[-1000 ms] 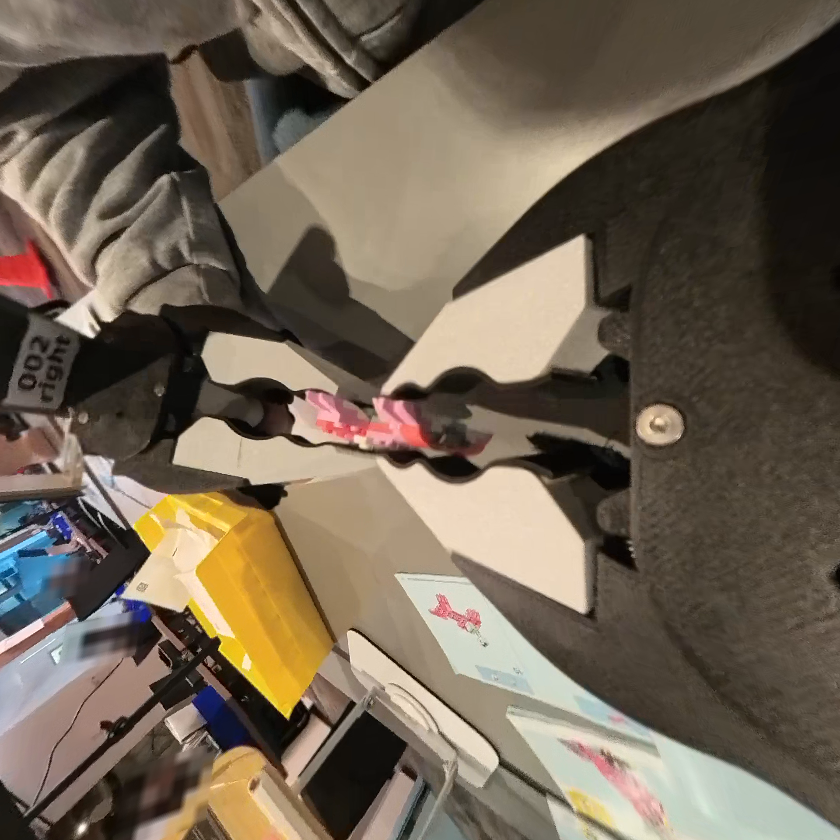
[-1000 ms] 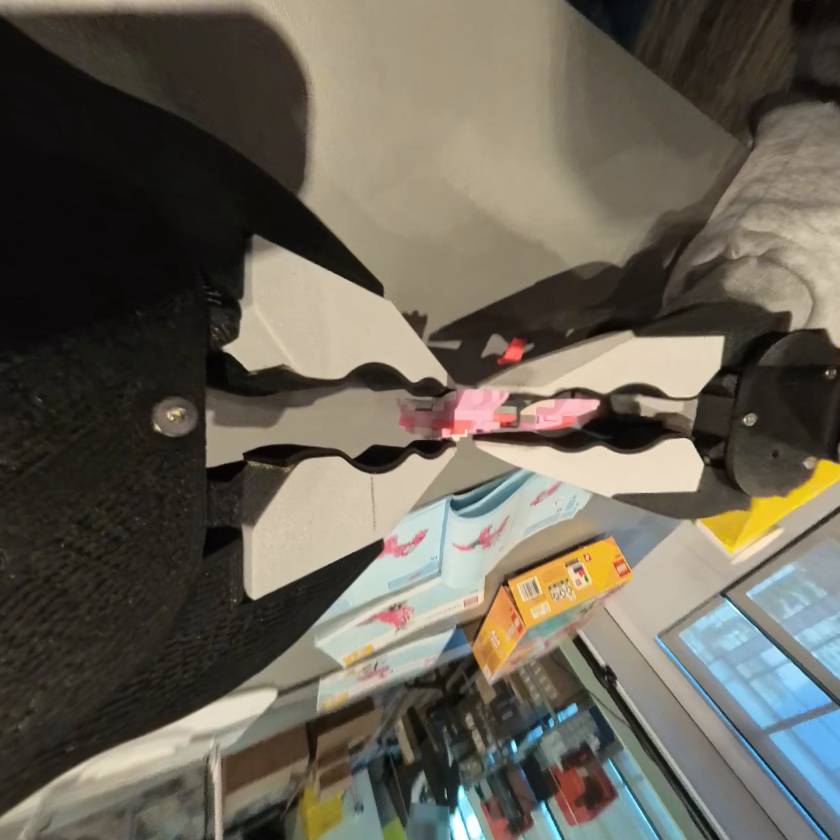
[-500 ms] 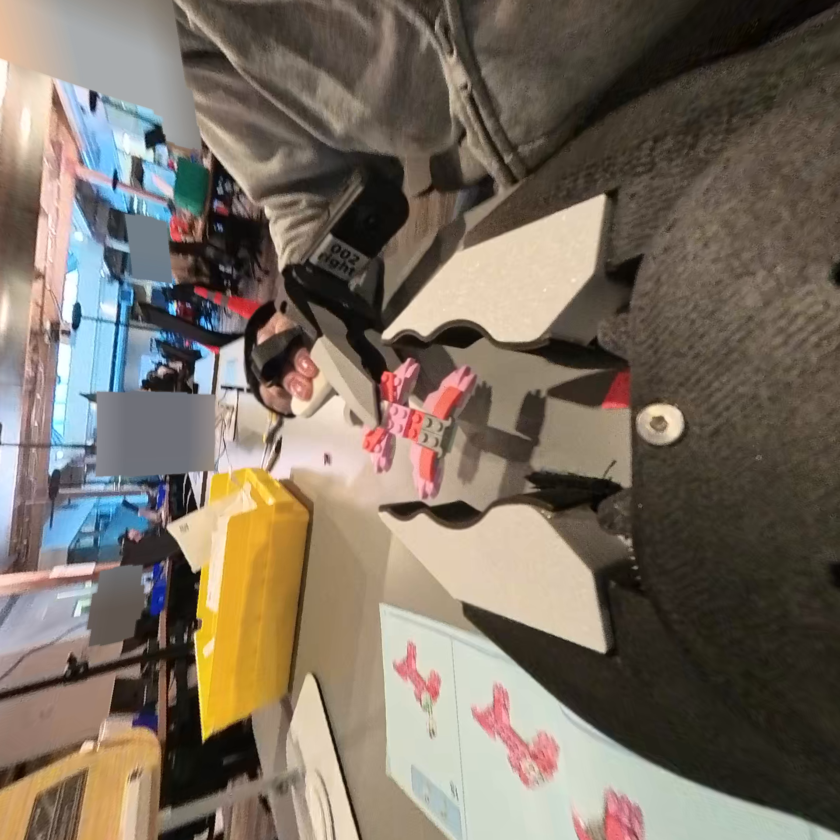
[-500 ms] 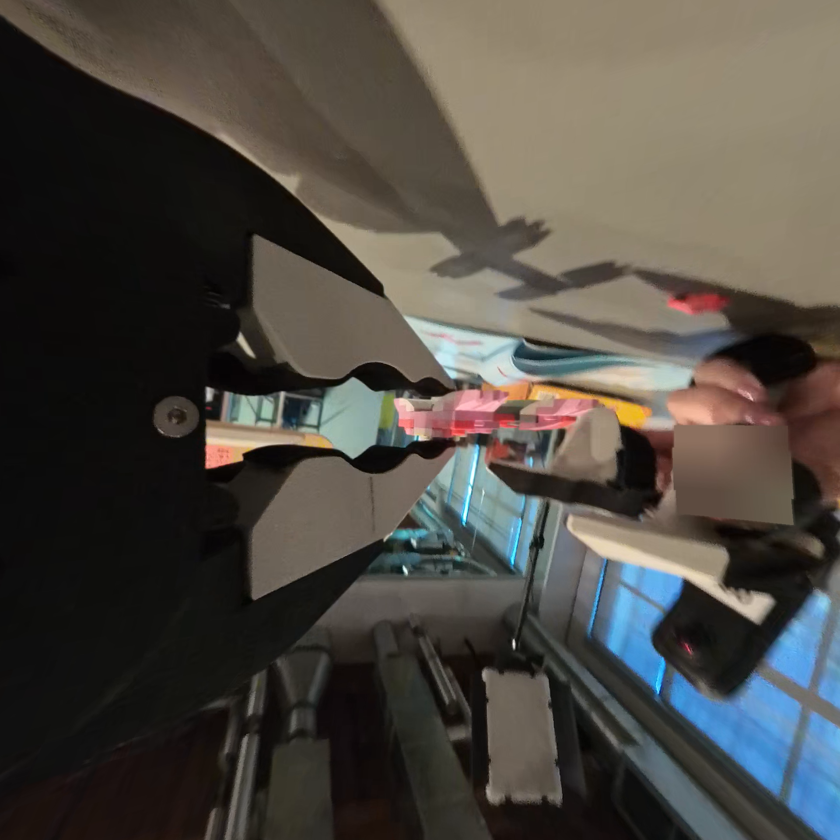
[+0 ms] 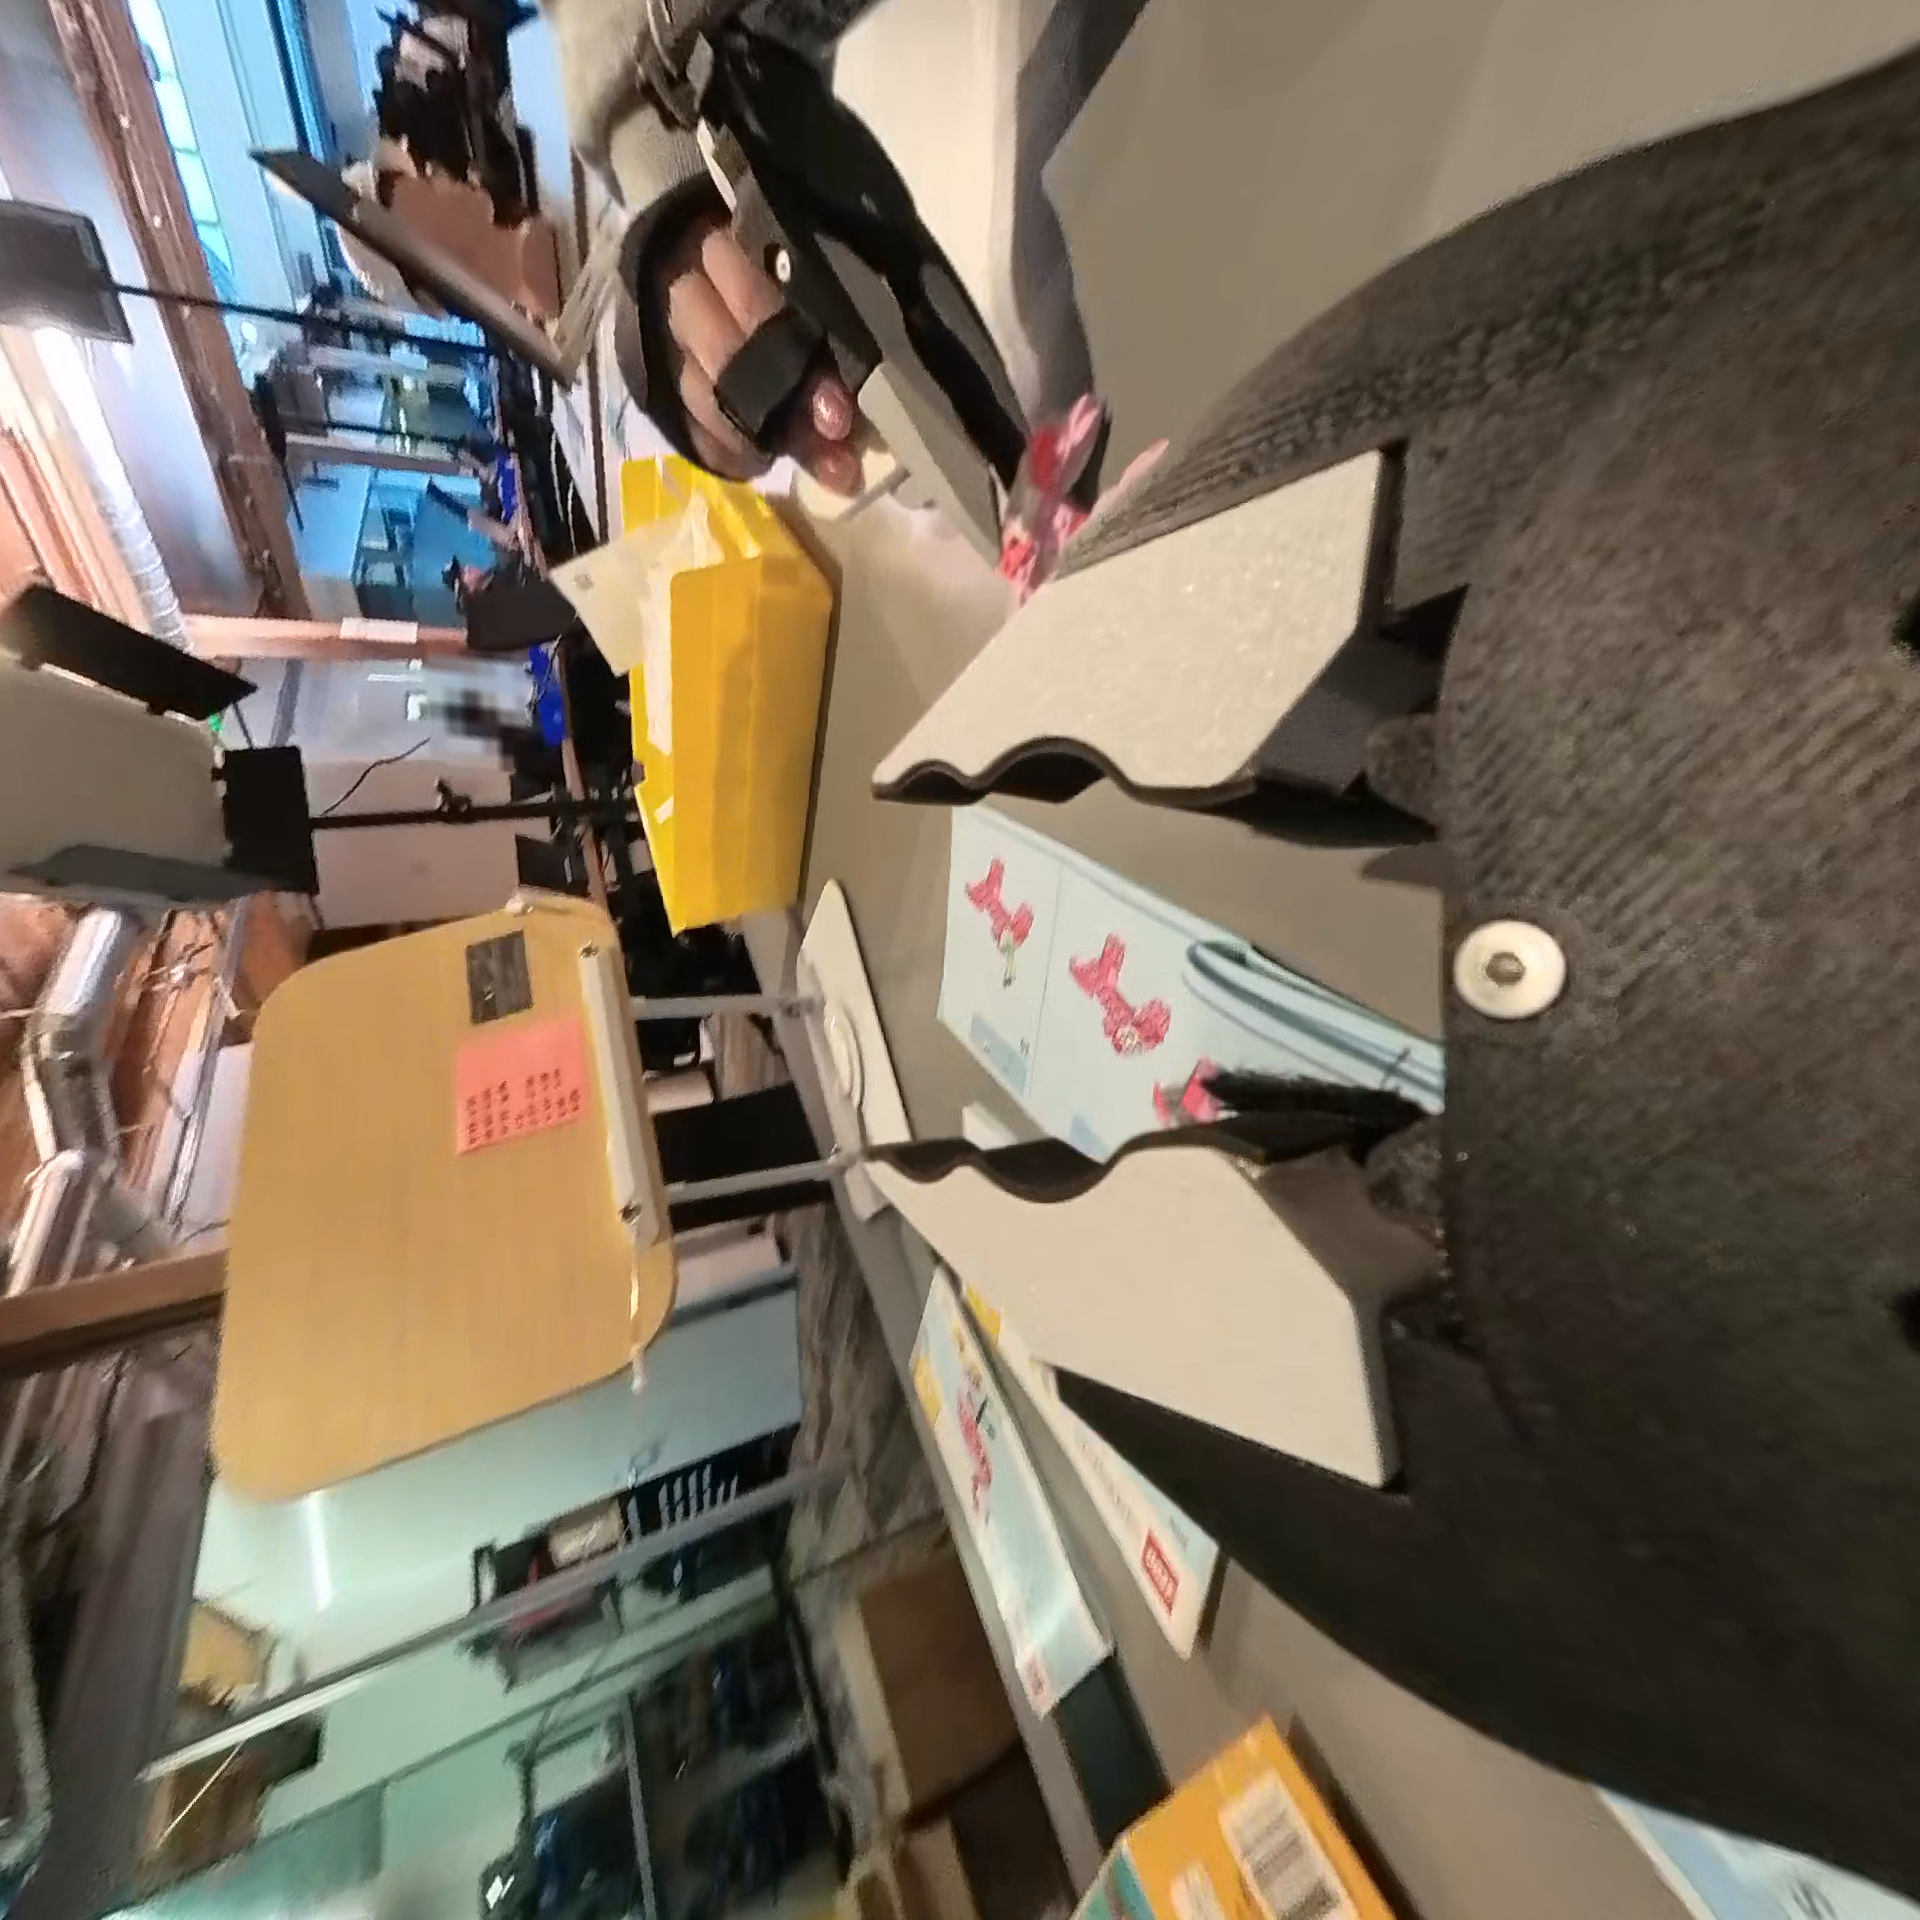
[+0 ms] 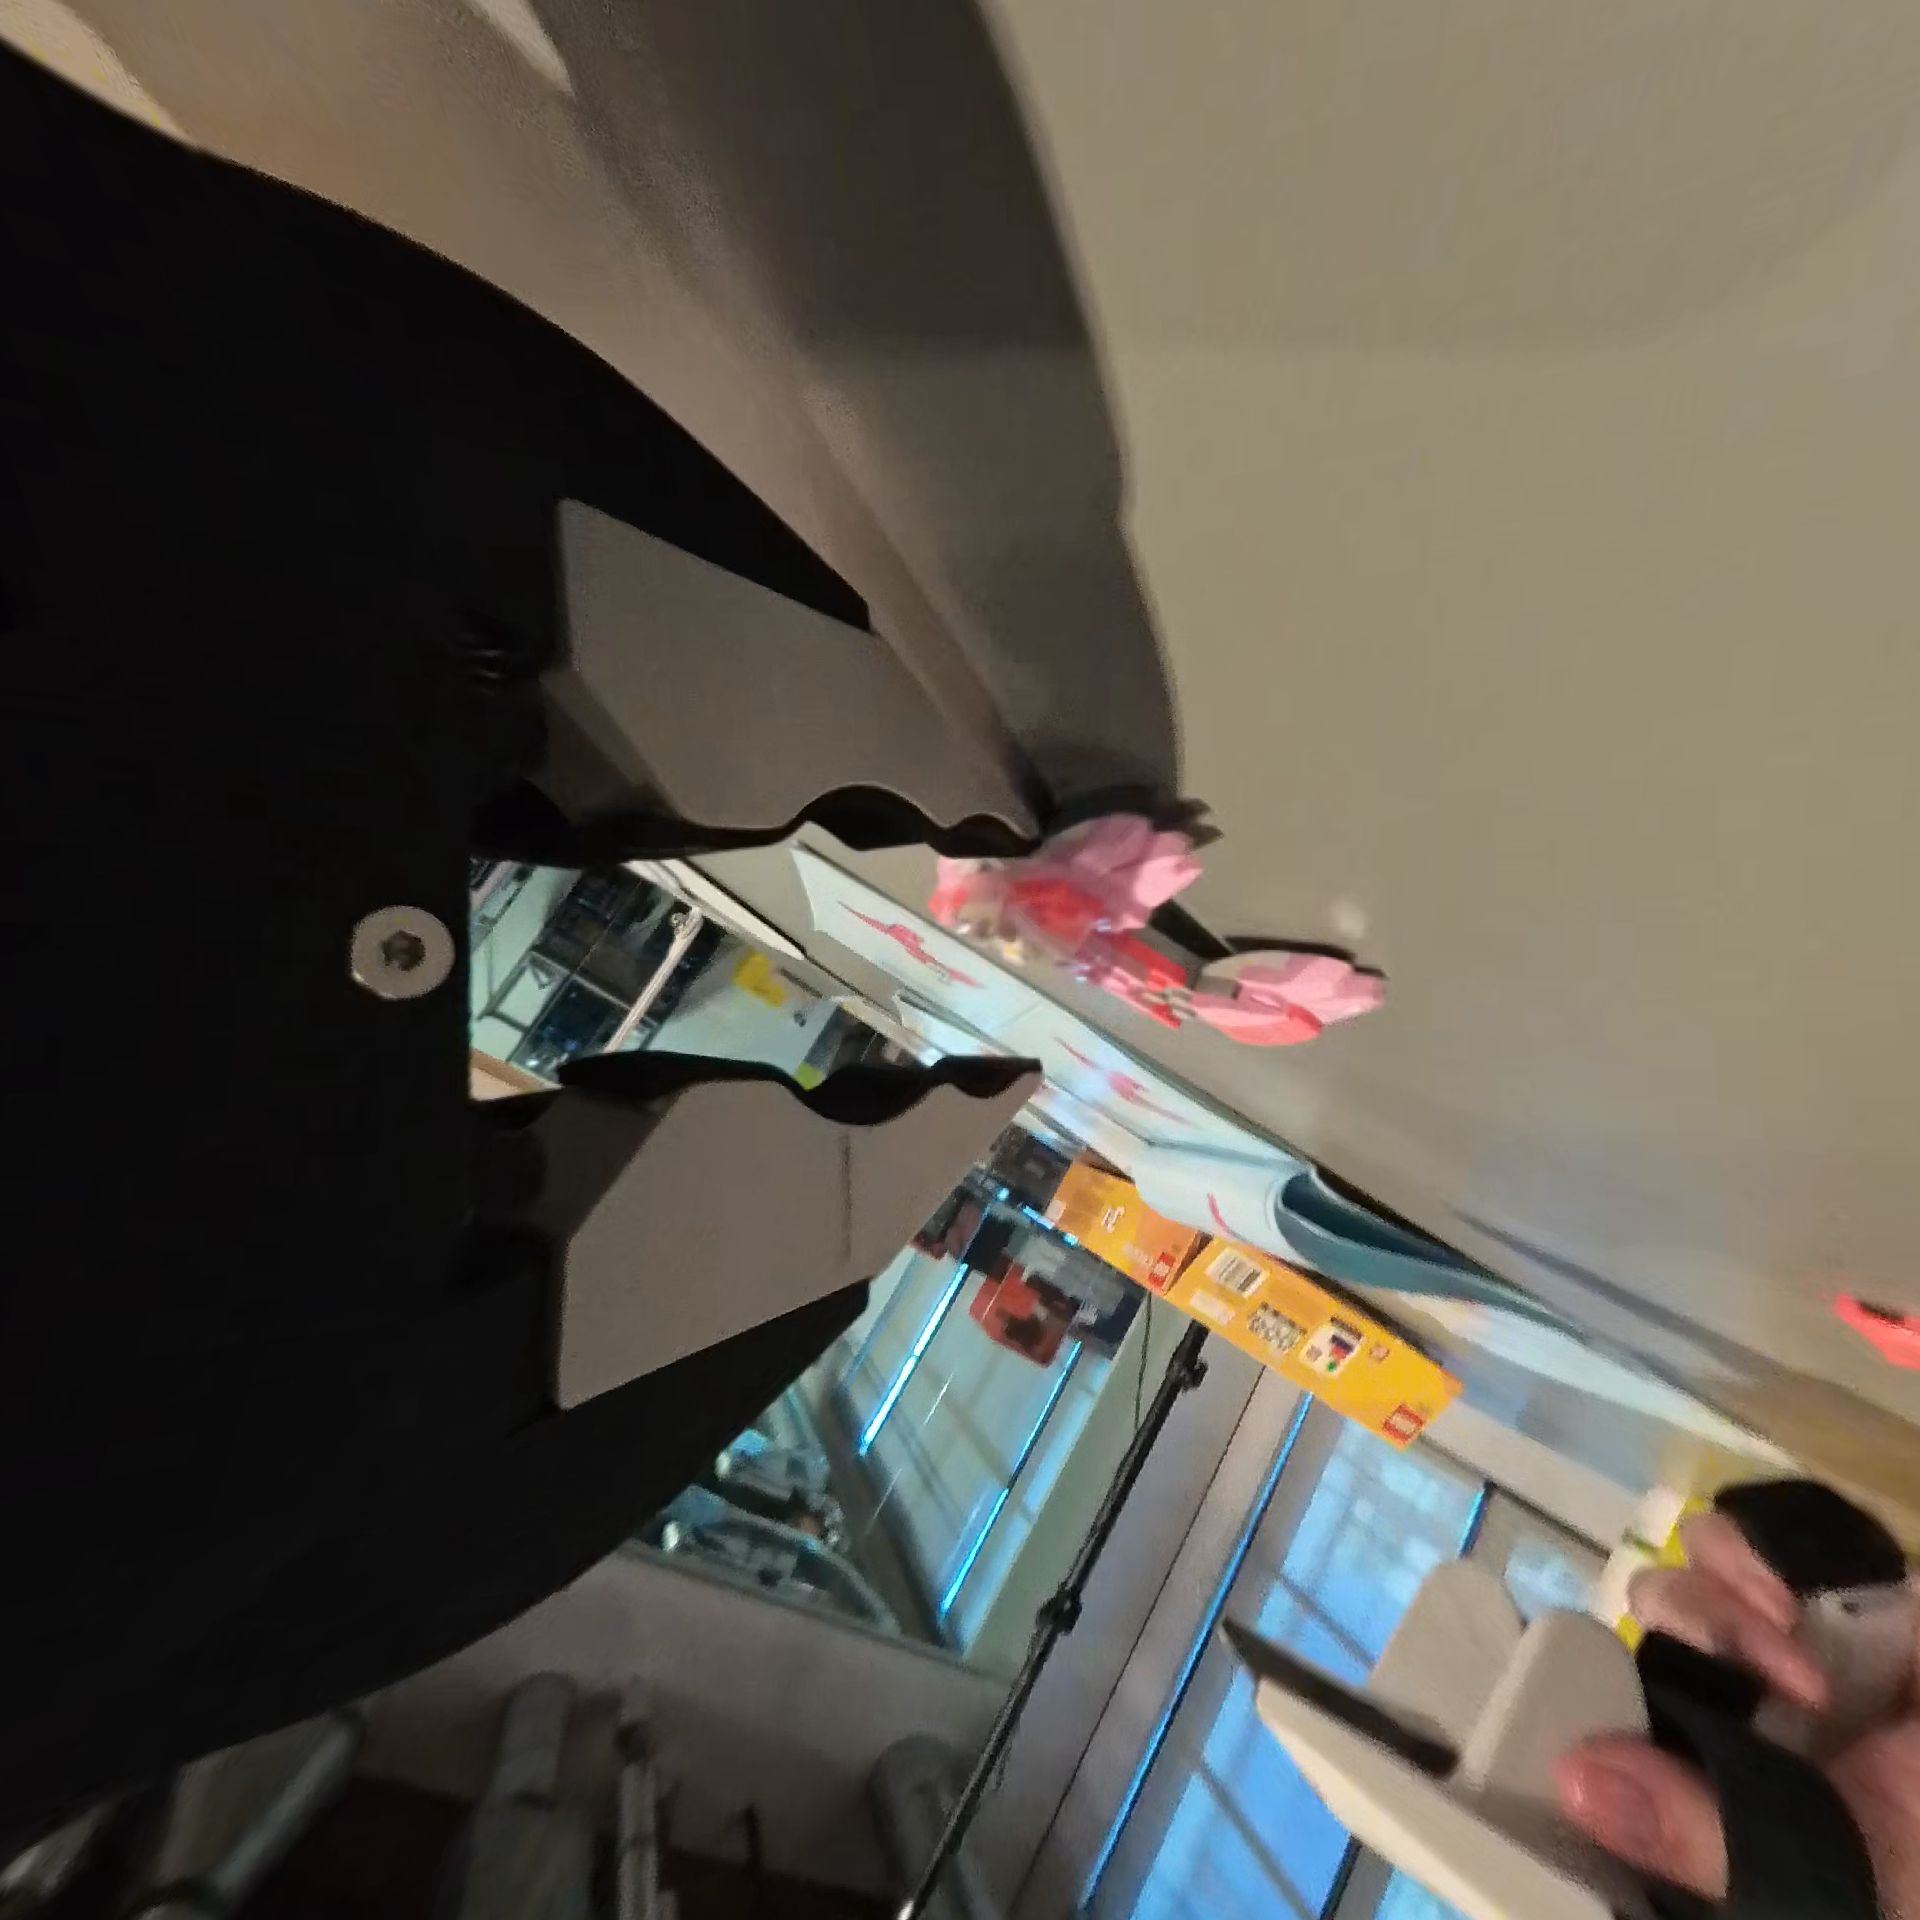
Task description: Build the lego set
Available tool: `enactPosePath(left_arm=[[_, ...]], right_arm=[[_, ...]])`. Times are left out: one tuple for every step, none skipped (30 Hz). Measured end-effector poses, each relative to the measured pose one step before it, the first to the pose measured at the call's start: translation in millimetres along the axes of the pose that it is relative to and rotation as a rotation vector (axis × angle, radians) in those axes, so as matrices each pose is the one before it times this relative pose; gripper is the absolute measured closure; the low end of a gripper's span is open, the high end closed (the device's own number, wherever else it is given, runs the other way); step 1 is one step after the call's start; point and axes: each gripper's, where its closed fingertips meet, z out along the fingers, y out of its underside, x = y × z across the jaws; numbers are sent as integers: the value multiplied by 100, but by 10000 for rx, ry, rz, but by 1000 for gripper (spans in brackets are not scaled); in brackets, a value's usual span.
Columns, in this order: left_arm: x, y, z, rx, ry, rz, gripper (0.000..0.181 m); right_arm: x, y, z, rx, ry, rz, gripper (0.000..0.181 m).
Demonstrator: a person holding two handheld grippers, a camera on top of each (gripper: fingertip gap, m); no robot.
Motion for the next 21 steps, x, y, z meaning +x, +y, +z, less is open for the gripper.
enactPosePath(left_arm=[[-283, -326, -168, 175, -214, 188, 117], [-383, -324, -186, 182, -243, 145, 117], [-468, -318, -202, 178, -251, 85, 117], [-471, -333, -205, 194, -205, 33, 117], [-355, -418, -231, 269, -95, -33, 118], [-237, -403, -199, 279, -1, -143, 119], [-244, -153, -91, 110, -1, -221, 118], [-359, 76, -7, -30, -86, -224, 118], [-423, 64, -9, -7, -151, -163, 117], [-412, 3, -41, 38, -164, -110, 116], [-401, -40, -52, 51, -168, -63, 115], [-398, -75, -78, 76, -179, 9, 118], [-282, -138, -111, 132, -113, 44, 123], [-38, -85, -81, 111, 45, -7, 128], [23, 93, -17, 15, 69, -80, 132], [-66, 213, 5, -49, -8, -56, 135], [-200, 243, 9, -68, -104, 2, 136], [-301, 170, -10, -60, -164, 28, 136], [-329, 88, -34, -27, -174, 34, 136], [-349, 1, -32, 15, -182, 17, 137], [-345, 8, -11, 15, -184, -24, 136]], right_arm=[[-207, 216, -163, 47, -226, -151, 145], [-255, 357, -250, -25, -266, -138, 143], [-335, 535, -318, -93, -291, -65, 140], [-403, 866, -359, -234, -270, -6, 136], [-361, 1351, -424, -433, -150, 34, 132], [-173, 1676, -476, -472, 50, 257, 128], [61, 1766, -518, -397, 211, 760, 126], [409, 1755, -500, -368, 359, 1318, 125], [864, 1659, -415, -372, 528, 1697, 123], [1244, 1174, -326, -248, 657, 1870, 121], [1274, 355, -220, 21, 648, 1911, 119], [924, -339, -62, 272, 519, 1851, 119], [588, -548, 113, 323, 492, 1601, 119], [623, -148, 230, 103, 720, 1140, 120], [729, 451, 257, -244, 902, 603, 123], [416, 683, 260, -306, 703, 299, 124], [103, 555, 262, -121, 468, 425, 126], [-39, 449, 237, -16, 303, 720, 129], [-158, 302, 249, 48, 100, 831, 130], [47, -17, 270, 82, 64, 606, 131], [472, -462, 208, 123, 216, 457, 131]])
